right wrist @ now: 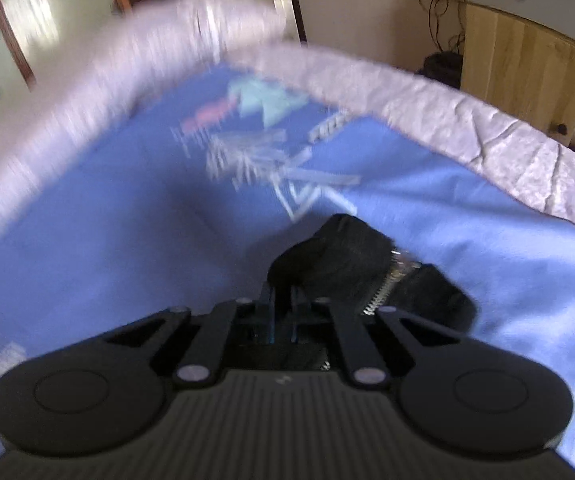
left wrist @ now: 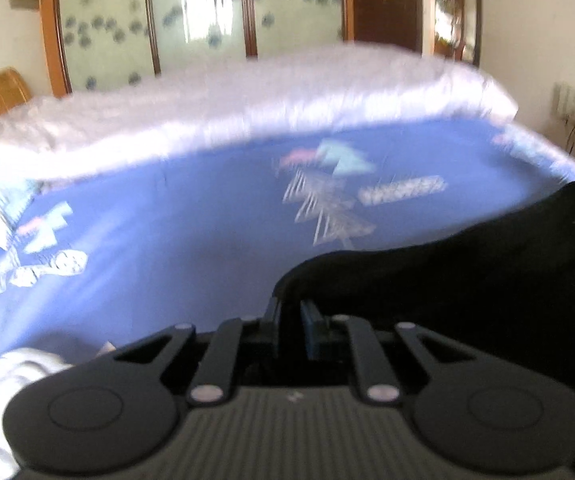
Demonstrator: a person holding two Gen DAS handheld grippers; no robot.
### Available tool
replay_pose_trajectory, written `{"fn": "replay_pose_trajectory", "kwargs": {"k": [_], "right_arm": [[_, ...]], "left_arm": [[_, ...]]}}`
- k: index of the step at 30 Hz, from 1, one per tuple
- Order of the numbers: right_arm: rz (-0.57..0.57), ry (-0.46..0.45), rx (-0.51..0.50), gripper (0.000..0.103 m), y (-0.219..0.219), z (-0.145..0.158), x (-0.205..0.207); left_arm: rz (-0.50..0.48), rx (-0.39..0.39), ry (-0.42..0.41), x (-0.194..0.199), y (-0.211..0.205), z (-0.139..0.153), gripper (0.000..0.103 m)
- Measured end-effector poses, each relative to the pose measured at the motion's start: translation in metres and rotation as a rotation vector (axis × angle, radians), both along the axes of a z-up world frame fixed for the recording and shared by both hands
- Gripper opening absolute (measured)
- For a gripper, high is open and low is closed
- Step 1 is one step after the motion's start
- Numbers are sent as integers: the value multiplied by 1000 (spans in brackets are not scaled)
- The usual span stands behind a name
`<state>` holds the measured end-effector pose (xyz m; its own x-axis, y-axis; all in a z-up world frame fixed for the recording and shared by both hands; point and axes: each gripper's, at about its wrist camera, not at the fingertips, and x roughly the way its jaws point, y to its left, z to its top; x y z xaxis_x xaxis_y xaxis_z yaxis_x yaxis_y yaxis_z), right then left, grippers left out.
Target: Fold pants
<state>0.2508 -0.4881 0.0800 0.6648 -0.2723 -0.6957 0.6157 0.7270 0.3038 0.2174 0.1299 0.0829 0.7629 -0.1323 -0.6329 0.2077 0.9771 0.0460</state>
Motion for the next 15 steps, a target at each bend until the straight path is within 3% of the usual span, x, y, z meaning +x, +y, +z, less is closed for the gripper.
{"fn": "replay_pose_trajectory", "kwargs": {"k": [4, 8, 12, 15], "right_arm": [[-26, -188, 87, 9, -13, 42, -82], [-72, -336, 205, 9, -38, 54, -183], [-114, -395, 301, 10, -50, 27, -297], [-171, -325, 320, 17, -46, -13, -364]], "left_arm": [[-12, 2, -80, -62, -5, 33, 11], [-48, -16, -86, -138, -7, 44, 11], [-89, -55, 30, -202, -9, 19, 12], [-96, -9, 189, -235, -20, -16, 20]]}}
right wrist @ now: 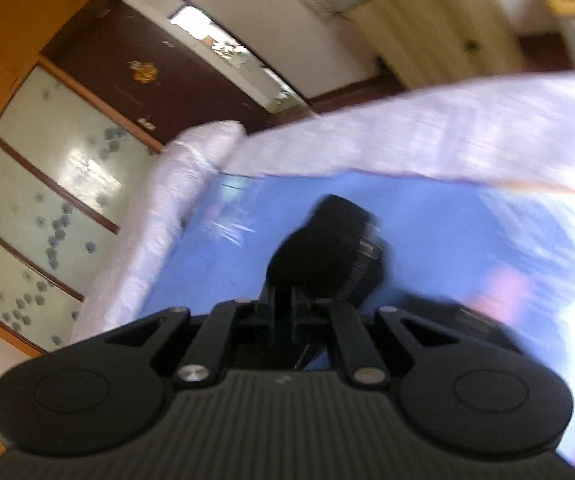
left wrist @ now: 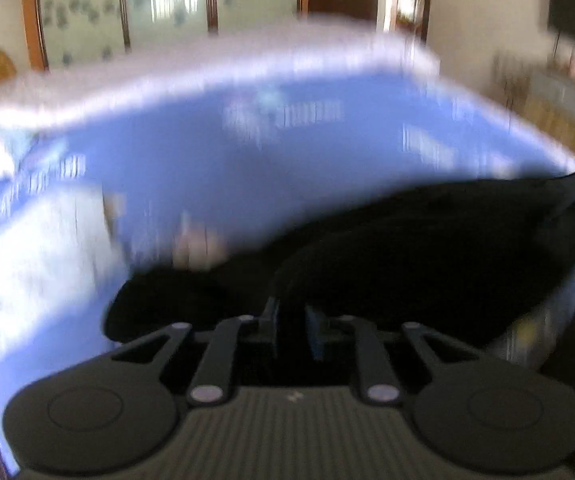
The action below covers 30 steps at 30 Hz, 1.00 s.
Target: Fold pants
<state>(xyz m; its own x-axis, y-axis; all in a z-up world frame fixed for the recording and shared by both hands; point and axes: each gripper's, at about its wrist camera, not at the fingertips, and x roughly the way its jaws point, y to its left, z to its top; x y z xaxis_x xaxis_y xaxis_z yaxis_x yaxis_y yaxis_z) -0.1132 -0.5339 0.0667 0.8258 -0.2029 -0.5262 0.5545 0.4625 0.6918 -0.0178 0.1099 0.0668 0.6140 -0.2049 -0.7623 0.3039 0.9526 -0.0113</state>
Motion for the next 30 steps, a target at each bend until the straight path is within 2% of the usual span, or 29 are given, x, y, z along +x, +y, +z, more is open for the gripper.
{"fn": "replay_pose_trajectory", "kwargs": {"k": [1, 2, 3, 4, 5, 6, 7, 10, 13, 16, 18, 23, 24, 26, 28, 29, 30], "right_arm": [[-22, 60, 31, 22, 0, -16, -17], [-45, 95, 58, 38, -2, -28, -30], [-61, 81, 77, 33, -1, -36, -43], [-64, 32, 98, 33, 0, -40, -56], [-84, 30, 94, 38, 4, -37, -62], [-104, 44, 56, 42, 7, -32, -66], [-102, 50, 17, 43, 9, -27, -69], [-97, 13, -31, 42, 17, -11, -73], [-84, -56, -34, 43, 22, -1, -72], [4, -81, -69, 43, 39, 3, -66], [81, -78, -102, 43, 54, 6, -51], [245, -47, -136, 42, 96, -2, -14], [262, -33, -137, 42, 102, -6, -9], [288, -6, -118, 42, 109, -17, -2], [296, 49, -90, 42, 109, -34, 2], [291, 105, -81, 41, 109, -42, 4], [291, 125, -73, 32, 108, -49, 2]], "left_arm": [[-7, 12, 65, -5, -3, -13, 24], [-1, 23, 105, -11, -3, -23, 24], [14, 30, 121, -14, -1, -29, 24], [41, 19, 134, -16, 4, -30, 24], [74, -12, 135, -17, 10, -26, 24], [110, -60, 123, -17, 20, -19, 24], [156, -129, 98, -18, 33, -10, 28], [289, -284, 28, -14, 63, 12, 43], [392, -409, -6, -6, 90, 21, 44], [450, -507, -37, 3, 102, 27, 44], [466, -539, -55, 10, 101, 26, 44], [396, -519, -3, 39, 71, 4, 44], [385, -490, 4, 41, 64, 0, 44], [393, -371, 28, 43, 49, -14, 43], [427, -234, 136, 51, 41, -44, 38], [440, -198, 187, 52, 41, -61, 36], [434, -192, 165, 45, 41, -69, 36]]}}
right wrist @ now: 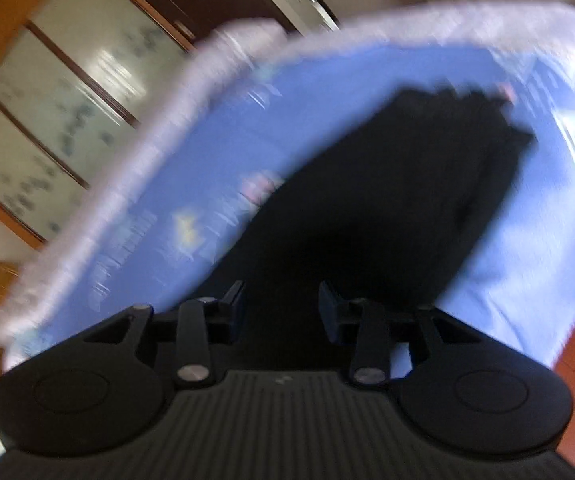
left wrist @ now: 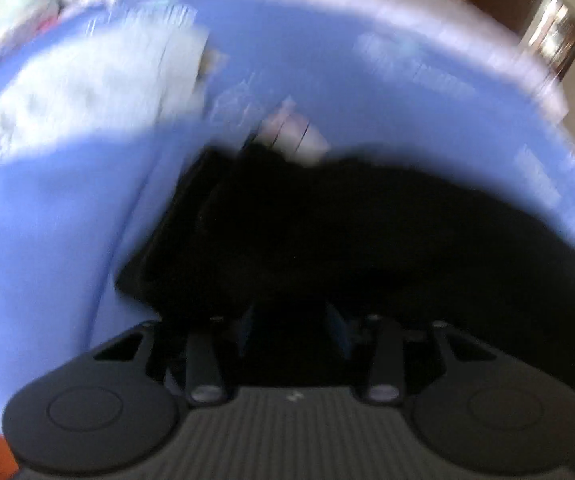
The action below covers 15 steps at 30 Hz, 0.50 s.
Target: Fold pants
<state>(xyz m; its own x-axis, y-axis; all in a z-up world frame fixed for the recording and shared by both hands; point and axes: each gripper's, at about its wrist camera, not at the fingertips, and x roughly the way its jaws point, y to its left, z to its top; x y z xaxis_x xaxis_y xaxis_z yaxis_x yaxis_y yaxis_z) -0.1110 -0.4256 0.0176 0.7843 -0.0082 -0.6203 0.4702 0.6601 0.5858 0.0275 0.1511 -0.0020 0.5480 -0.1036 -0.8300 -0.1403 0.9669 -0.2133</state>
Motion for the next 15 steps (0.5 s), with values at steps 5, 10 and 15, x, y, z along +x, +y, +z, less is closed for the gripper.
{"fn": "replay_pose_trajectory", "kwargs": {"k": [5, 10, 15], "right_arm": [[-49, -102, 98, 34, -26, 5, -25], [-265, -249, 154, 35, -82, 16, -76], [-357, -251, 183, 39, -104, 6, -91]], "left_arm": [[-17, 16, -30, -12, -5, 17, 39], [34, -87, -133, -21, 1, 50, 45], [31, -151, -146, -14, -5, 58, 46]]}}
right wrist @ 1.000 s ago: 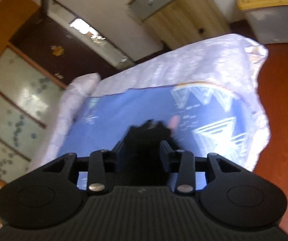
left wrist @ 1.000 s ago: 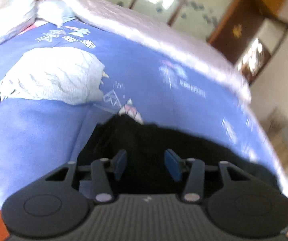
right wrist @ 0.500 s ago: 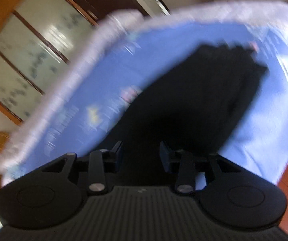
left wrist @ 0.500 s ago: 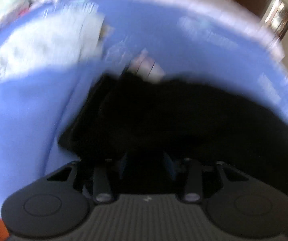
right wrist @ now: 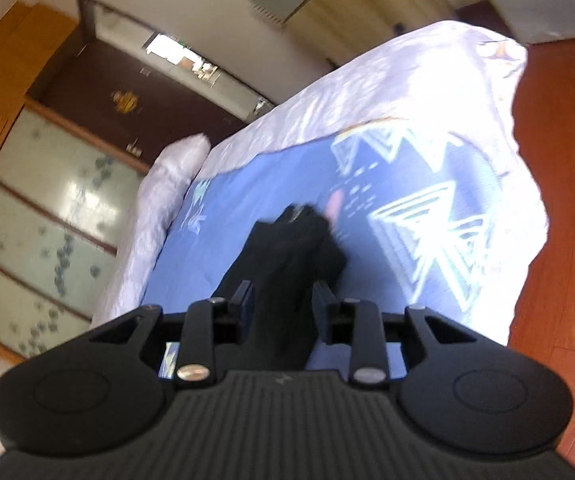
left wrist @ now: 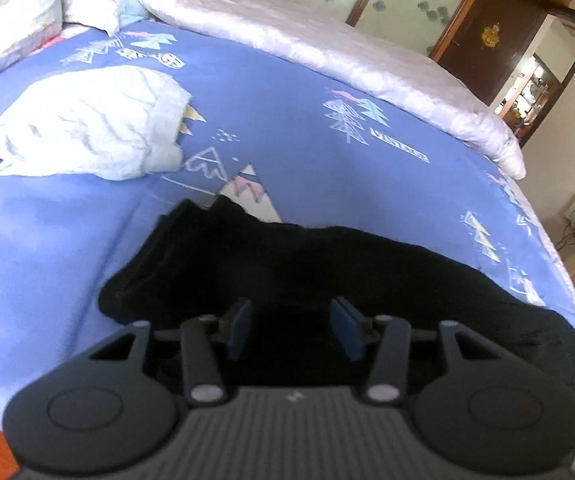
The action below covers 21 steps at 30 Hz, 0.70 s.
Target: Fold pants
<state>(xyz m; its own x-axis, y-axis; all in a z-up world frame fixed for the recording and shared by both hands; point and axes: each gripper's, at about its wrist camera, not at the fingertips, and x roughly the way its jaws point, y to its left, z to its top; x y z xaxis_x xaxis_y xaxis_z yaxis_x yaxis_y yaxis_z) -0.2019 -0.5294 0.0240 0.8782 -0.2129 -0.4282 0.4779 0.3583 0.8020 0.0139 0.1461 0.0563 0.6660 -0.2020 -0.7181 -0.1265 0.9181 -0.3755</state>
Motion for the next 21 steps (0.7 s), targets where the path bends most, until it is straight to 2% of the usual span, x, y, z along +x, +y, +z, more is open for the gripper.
{"fn": "replay_pose_trajectory", "kwargs": {"k": [3, 8, 16, 17, 18, 19, 21], "right_arm": [[1, 8, 9, 46, 0, -7, 10], [28, 32, 24, 47, -6, -17, 19], [10, 55, -24, 46, -21, -22, 47], [9, 66, -28, 42, -22, -20, 50], [11, 85, -38, 25, -21, -18, 53], [26, 92, -51, 18, -20, -14, 55], [55, 36, -56, 17, -12, 0, 54]], "left_arm": [[-17, 3, 28, 3, -13, -5, 47], [-29, 17, 79, 4, -25, -15, 49], [-19, 18, 118, 7, -26, -23, 51], [-20, 16, 119, 7, -26, -23, 51], [-23, 13, 117, 7, -27, -23, 51], [-26, 11, 114, 7, -27, -23, 51], [-33, 6, 107, 7, -27, -22, 51]]}}
